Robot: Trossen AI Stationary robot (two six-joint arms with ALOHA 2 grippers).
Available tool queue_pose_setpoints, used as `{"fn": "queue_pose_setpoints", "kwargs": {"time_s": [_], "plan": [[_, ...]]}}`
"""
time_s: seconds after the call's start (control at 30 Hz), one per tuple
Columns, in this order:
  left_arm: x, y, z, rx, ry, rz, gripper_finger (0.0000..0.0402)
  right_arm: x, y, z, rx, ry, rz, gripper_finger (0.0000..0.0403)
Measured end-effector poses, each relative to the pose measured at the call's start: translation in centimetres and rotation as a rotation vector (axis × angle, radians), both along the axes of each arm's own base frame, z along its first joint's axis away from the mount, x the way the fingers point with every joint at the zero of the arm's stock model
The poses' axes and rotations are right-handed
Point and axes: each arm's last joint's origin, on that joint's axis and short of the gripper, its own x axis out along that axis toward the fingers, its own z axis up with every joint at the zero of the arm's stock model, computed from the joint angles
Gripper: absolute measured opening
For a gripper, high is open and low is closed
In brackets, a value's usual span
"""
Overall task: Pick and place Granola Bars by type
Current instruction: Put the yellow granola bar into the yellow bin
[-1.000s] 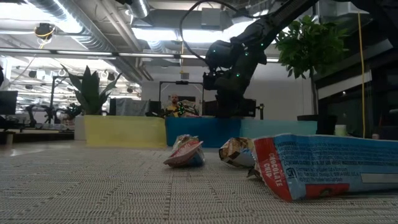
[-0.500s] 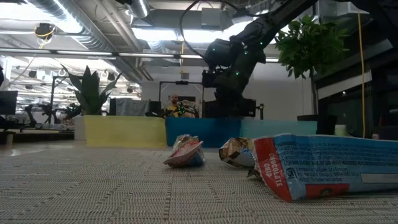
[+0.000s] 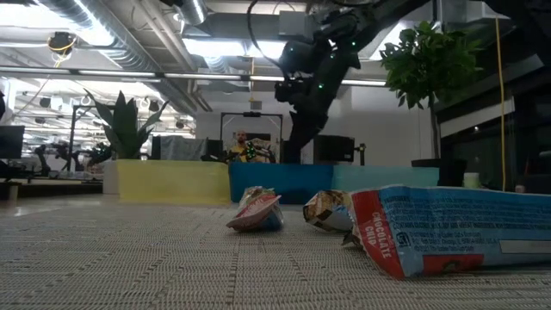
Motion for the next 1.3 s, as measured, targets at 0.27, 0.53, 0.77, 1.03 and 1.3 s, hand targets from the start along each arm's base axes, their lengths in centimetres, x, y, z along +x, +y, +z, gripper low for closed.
{"fn": "queue_pose_setpoints", "kwargs": {"time_s": [0.27, 0.53, 0.77, 1.03, 1.3], "plan": [[0.0, 0.0, 0.0, -0.006, 0.008, -0.011, 0.0127, -1.3, -2.6, 0.1, 0.021, 0.008, -0.101, 0.0142], [-0.5, 1.5, 0.4, 0.152, 0.057, 0.197, 0.0127, -3.0, -5.3, 1.3, -0.066, -0.009, -0.058, 0.0129], [-1.3, 3.5, 0.7, 0.260, 0.144, 0.410, 0.0127, -5.4, -8.5, 6.5, -0.276, -0.193, -0.036, 0.0127], [-2.4, 6.3, 0.7, 0.253, 0.131, 0.603, 0.0127, -7.5, -10.6, 13.7, -0.414, -0.666, 0.097, 0.0127], [-2.8, 7.6, 0.5, 0.173, 0.083, 0.614, 0.0127, -8.1, -10.9, 13.8, -0.437, -0.681, 0.198, 0.0127]]}}
